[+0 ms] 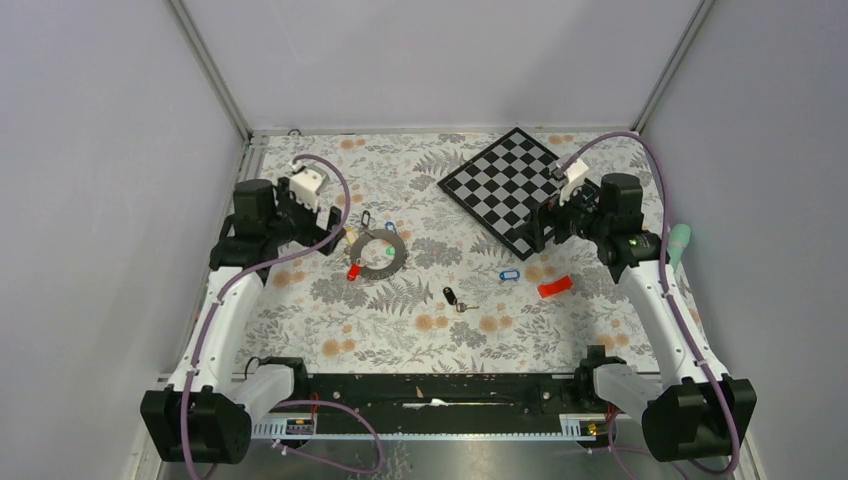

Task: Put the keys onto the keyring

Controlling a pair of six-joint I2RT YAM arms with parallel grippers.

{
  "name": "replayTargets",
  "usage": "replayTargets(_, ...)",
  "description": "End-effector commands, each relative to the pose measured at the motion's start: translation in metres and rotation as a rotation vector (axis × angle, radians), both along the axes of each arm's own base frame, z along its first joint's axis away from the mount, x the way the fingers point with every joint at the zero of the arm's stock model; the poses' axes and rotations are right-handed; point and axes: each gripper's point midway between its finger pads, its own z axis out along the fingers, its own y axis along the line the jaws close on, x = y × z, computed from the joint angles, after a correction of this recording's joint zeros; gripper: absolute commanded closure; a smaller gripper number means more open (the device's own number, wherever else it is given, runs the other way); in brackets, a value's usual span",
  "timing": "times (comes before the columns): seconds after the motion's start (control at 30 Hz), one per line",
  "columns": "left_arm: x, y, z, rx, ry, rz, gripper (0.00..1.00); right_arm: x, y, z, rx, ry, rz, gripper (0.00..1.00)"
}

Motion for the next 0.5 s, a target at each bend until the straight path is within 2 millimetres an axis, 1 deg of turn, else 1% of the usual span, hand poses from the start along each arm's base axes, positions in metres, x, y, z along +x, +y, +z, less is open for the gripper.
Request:
replayTargets(0.0,-0.035,-0.031,-0.029,0.118,0.063,-0.248,0.01,-0.018,0.026,-0.005,0.037,0.012,0.164,0.01)
replayTargets(0.1,-0.038,-0.051,-0.048,0.195,0.065,-0.324,0.01,-0.023,0.037,-0.026,-0.060,0.020,0.205,0.01)
replayTargets(0.2,-0.036,-0.072,-0.060,0.202,0.057,-0.382,0.01,-0.032,0.051,-0.043,-0.156,0.017,0.265,0.01)
replayTargets(0.3,-0.033,-0.090,-0.071,0.163,0.074,-0.418,0.01,-0.042,0.064,-0.058,-0.164,0.050,0.327,0.01)
replayTargets(0.37,-0.036,-0.100,-0.081,0.139,0.100,-0.454,0.01,-0.047,0.071,-0.071,-0.167,0.079,0.357,0.01)
replayTargets(0.47,-0.039,-0.105,-0.100,0.145,0.119,-0.486,0.03,-0.055,0.080,-0.085,-0.158,0.107,0.395,0.01)
